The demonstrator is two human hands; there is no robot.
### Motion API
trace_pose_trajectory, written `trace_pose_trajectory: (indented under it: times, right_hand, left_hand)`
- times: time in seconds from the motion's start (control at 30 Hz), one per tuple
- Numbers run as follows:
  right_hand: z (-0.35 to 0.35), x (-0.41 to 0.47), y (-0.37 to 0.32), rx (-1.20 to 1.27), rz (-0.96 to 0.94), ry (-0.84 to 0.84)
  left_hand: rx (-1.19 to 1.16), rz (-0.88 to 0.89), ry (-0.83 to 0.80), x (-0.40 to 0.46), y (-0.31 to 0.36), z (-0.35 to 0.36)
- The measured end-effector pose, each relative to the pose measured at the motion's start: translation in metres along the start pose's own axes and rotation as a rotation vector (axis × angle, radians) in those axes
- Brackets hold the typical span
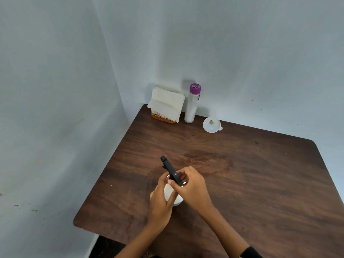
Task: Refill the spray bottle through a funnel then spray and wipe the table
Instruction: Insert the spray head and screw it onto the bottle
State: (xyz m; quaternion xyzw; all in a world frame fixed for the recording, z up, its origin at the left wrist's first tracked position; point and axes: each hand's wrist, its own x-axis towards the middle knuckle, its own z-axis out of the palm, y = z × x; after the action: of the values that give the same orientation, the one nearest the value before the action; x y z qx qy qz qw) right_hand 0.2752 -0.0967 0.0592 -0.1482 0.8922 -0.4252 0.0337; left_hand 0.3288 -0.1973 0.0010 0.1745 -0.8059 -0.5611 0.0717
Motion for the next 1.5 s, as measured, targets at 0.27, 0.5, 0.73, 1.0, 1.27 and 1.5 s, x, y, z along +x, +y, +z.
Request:
trace_pose_trajectory:
  times: [0.27,0.5,0.73,1.0,1.27,1.5]
  right_hand:
    - [0.010,0.000,0.006,-0.018,0.044,0.045]
    - [0.007,-0.003,0.013,0.100,-0.108,-0.022]
    - [0.018,0.004,0.010,0.219,0.104,0.026]
    - [0.014,-0.005,0.017,0.172,-0.026,-0.043]
    - [0.016,0.002,0.010,0.191,0.135,-0.013]
    - [0.012,-0.008,0.013,0.158,0.065,-0.055]
  left_hand:
    - [0.027,0.066,0.056,0.004,0.005,0.000]
    - [0.043,0.069,0.036,-0.004,0.006,0.002]
    - [0.083,0.125,-0.012,-0.001,0.002,-0.003]
    - [0.049,0.067,0.075,0.003,0.003,0.001]
    - [0.179,-0.022,-0.044,0.002,-0.003,-0.003]
    - [0.291,0.102,-0.053,0.006,-0.007,-0.008]
